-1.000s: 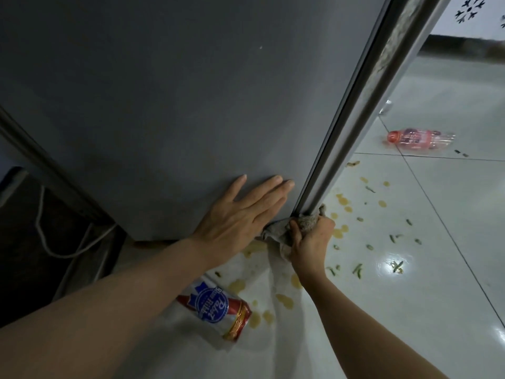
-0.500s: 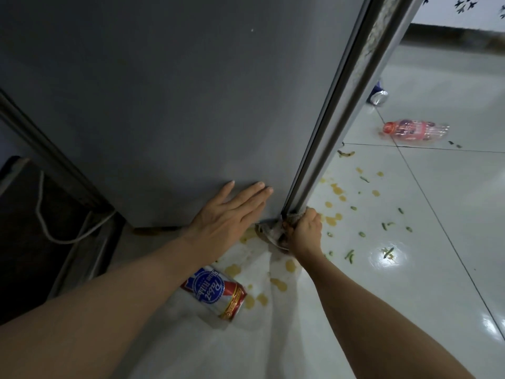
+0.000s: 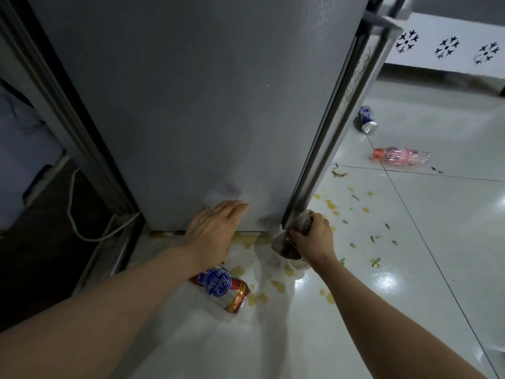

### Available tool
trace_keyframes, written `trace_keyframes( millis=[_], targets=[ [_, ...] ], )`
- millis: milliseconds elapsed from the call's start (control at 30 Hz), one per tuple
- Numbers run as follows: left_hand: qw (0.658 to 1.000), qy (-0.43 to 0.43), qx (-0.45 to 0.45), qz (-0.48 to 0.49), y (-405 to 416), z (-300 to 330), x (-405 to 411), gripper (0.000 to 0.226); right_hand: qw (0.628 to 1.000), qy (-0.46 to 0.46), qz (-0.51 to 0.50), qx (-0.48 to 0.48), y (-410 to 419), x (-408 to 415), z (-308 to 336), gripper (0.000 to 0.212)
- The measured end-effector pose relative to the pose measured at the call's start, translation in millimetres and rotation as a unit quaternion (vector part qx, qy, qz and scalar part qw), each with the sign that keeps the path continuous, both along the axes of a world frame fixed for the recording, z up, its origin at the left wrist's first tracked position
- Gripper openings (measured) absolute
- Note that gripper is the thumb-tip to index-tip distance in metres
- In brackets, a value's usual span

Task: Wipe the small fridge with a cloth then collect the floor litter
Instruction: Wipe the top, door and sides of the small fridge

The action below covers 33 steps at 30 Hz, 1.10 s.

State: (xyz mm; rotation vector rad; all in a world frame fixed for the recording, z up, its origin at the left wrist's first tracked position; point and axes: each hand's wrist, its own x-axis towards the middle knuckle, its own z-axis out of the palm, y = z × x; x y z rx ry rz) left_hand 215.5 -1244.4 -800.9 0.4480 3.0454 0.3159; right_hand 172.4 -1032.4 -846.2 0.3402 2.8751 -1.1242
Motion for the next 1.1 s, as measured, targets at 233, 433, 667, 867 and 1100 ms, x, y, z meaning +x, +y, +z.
trace_keyframes(
  millis=[233, 433, 667, 867, 1100],
  targets=[
    [0.999, -0.031, 0.037, 0.025, 6.9, 35.7, 10.2, 0.073, 1.000, -0.007, 0.002, -0.029, 5.4, 19.5, 56.9, 0.043],
    [0.996, -0.061, 0.043, 0.043, 18.0, 99.4, 27.5, 0.068, 0.997, -0.018, 0.007, -0.069, 18.5, 43.8, 129.6, 0.037],
    [0.992, -0.104, 0.054, 0.039, 38.4, 214.7, 42.3, 0.066, 0.992, -0.037, -0.018, -0.116, 32.3, 70.7, 237.6, 0.030],
    [0.986, -0.151, 0.073, 0.002, 60.3, 344.5, 44.7, 0.065, 0.985, -0.047, -0.056, -0.155, 55.1, 87.1, 361.5, 0.025],
    [0.979, -0.163, 0.124, 0.012, 101.2, 486.0, 22.0, 0.062, 0.952, -0.076, -0.096, -0.281, 84.3, 86.7, 513.1, 0.039]
  ],
)
